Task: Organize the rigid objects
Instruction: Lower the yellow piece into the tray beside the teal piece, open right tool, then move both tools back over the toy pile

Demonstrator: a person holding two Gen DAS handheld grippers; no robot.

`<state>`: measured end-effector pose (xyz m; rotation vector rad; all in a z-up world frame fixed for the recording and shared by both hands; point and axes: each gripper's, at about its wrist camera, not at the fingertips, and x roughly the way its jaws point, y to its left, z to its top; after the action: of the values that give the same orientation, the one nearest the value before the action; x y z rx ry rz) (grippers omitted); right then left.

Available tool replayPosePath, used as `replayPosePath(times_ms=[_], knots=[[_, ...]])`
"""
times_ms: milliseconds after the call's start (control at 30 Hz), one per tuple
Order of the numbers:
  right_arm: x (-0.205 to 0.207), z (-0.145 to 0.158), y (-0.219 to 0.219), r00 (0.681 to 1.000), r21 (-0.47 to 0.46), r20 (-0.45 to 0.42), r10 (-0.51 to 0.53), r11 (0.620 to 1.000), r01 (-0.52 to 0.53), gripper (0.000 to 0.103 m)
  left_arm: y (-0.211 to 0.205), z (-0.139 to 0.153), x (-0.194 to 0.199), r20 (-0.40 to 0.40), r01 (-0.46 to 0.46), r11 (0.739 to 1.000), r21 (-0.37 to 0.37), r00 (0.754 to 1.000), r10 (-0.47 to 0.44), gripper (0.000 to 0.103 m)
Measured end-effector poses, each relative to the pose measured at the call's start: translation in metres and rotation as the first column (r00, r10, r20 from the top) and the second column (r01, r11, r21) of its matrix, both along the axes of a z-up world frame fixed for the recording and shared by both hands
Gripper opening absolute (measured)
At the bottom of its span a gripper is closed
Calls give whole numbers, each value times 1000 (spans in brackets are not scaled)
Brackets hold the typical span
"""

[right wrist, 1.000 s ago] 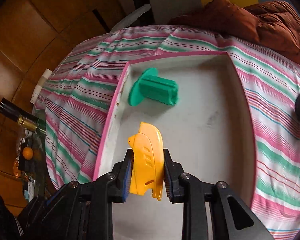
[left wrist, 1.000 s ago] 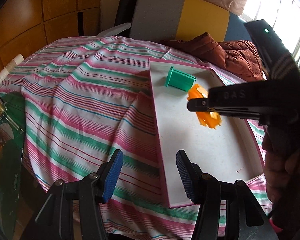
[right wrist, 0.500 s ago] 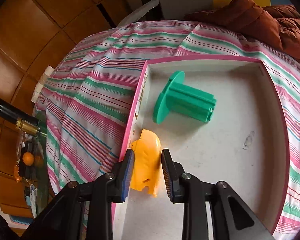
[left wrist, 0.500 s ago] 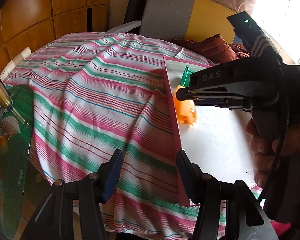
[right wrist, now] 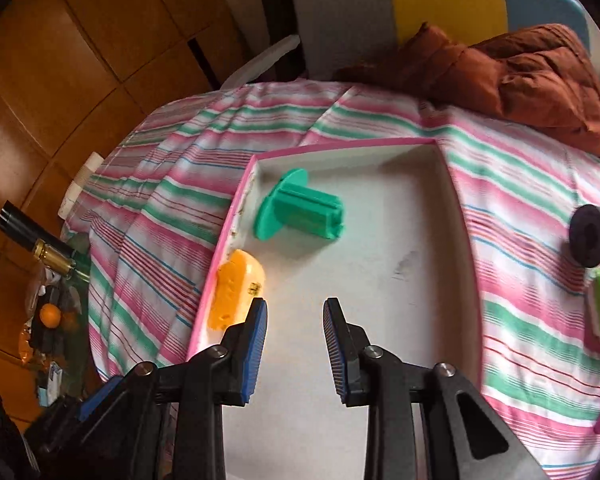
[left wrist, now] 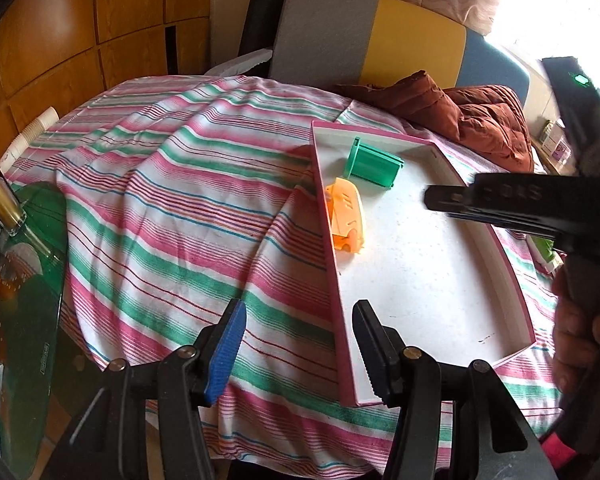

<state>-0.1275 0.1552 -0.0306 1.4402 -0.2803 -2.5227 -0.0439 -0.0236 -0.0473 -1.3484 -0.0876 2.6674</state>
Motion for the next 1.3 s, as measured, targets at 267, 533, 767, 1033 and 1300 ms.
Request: replayPosePath(times_ms=[267,533,767,1033,1300], knots=[[37,20,64,989,30,-84,-119,992,122,28,18,4,4,-2,53,998,-20,999,-53,56],[69,32,166,929,47,-106,-356,931,362,28,43,10,5,-5,121,993,-14,993,-121,56],[110,34,288,771,57,-104,-629,770,635,30,79,19,2,-17,218,976,-15,976,-218,56],[147,-2,358,601,-56,39,-798,599,799,33,153,20,-4,27,385,923,-6,922,-385,56],[147,-2,353,628,-93,54,-776,623,777,33,229,23,-23,88,479,874,76,870,-485,67]])
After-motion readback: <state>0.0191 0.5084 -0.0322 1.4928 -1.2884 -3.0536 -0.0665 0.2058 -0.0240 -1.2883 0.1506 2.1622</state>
